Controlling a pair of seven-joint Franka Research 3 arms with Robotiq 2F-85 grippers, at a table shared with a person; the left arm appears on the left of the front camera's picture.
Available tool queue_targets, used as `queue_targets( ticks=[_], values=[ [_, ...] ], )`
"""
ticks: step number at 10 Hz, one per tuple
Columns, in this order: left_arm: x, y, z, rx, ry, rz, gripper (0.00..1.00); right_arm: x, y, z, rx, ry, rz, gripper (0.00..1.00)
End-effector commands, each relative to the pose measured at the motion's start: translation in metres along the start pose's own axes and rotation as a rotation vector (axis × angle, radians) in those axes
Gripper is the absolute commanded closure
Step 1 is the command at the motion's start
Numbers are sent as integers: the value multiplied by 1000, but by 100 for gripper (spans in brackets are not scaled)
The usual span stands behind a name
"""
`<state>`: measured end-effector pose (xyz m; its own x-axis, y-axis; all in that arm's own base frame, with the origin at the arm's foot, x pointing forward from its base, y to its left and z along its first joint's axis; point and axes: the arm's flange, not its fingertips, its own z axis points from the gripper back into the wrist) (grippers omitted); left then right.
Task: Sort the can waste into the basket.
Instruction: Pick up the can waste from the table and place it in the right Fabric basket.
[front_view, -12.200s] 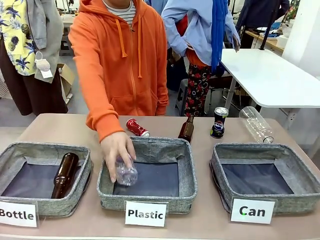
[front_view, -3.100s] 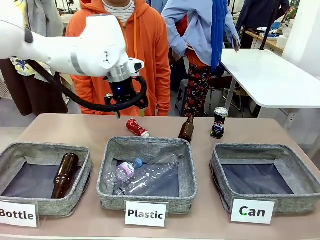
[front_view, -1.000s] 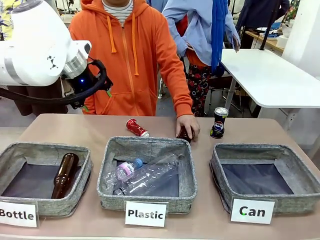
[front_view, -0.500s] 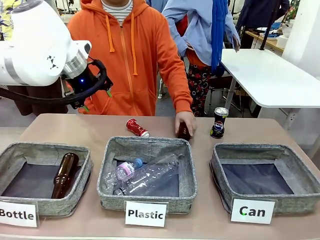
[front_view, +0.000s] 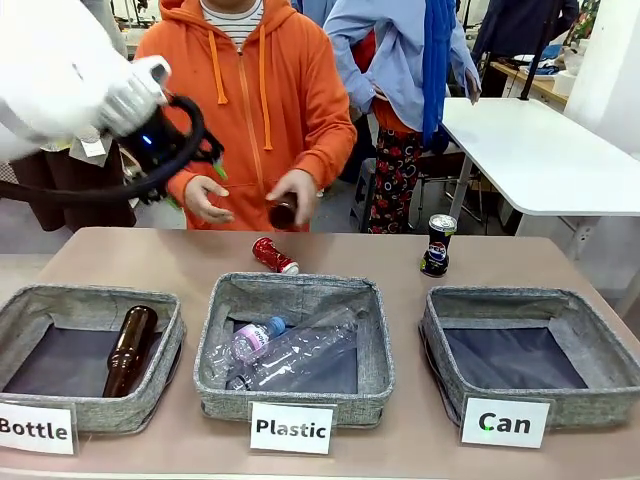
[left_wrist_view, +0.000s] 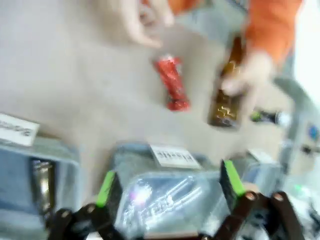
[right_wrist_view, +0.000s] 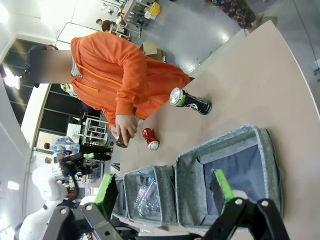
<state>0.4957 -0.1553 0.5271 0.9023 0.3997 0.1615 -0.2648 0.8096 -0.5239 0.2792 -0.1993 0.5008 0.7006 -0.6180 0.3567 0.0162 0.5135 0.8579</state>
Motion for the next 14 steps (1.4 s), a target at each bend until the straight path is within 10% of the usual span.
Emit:
queue_targets(
  ticks=[1,5,10,14],
  values=[
    [23,50,77,-79,240,-112,0,2,0,-2,30,-19,23,0],
    [66,173,231,-456,474,-322,0,2,0,-2,30,-19,23,0],
    [14,360,328,-779,30,22,0,2,0,-2,30,-19,23,0],
    [-23,421,322,-902,-52,56,0,2,0,-2,30,-19,23,0]
  ],
)
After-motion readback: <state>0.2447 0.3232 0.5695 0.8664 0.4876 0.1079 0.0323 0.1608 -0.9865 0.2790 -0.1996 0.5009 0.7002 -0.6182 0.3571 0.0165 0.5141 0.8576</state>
